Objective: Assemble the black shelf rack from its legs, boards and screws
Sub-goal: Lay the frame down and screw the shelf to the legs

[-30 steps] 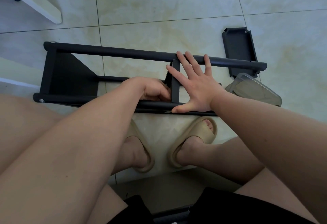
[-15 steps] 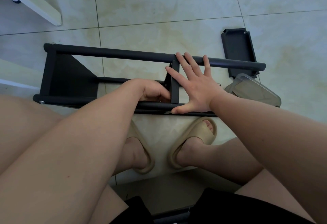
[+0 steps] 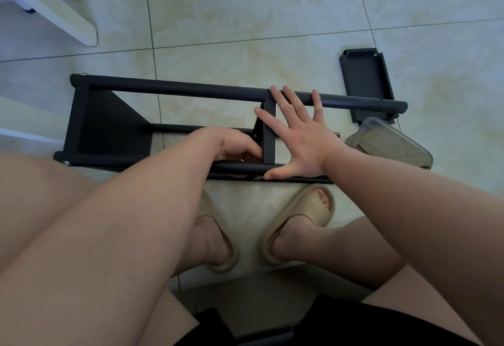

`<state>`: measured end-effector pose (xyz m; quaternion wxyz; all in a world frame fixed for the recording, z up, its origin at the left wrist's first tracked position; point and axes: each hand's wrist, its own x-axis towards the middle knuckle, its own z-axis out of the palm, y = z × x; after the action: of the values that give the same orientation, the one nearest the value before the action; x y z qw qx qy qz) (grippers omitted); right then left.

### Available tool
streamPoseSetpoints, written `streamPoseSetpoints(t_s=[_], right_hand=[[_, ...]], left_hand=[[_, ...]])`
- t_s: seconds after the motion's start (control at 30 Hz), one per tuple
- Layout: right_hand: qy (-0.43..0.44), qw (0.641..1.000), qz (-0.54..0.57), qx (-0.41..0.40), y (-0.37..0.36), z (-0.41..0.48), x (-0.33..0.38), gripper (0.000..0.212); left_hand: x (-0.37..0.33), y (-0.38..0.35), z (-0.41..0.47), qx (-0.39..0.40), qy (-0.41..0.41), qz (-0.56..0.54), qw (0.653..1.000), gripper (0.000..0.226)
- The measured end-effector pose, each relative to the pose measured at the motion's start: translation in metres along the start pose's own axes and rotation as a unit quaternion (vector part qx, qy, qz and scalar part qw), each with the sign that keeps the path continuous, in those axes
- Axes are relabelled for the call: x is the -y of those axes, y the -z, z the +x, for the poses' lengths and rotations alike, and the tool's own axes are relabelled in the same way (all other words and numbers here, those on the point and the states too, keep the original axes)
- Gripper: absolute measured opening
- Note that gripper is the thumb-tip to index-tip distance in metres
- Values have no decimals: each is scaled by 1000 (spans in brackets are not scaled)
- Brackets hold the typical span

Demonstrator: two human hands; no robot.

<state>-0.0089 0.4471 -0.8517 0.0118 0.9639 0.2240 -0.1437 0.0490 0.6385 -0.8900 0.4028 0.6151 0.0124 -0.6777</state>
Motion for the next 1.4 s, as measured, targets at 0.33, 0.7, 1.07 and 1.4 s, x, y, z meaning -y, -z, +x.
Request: streamPoseSetpoints(t_s=[0.33, 0.7, 1.07, 1.4], right_hand=[[-1, 1000, 3, 3, 1, -1, 1, 125], [-1, 1000, 0, 1, 0, 0, 1, 124], [-2, 1000, -4, 6, 2, -1, 1, 124], [-1, 1000, -2, 1, 0, 0, 1, 123]], left_hand=[[4, 0, 4, 4, -51, -44, 998, 31], [6, 4, 5, 31, -41, -12, 999, 25], [7, 5, 10, 19, -34, -16, 999, 17], [7, 5, 9, 27, -61, -42, 997, 38]])
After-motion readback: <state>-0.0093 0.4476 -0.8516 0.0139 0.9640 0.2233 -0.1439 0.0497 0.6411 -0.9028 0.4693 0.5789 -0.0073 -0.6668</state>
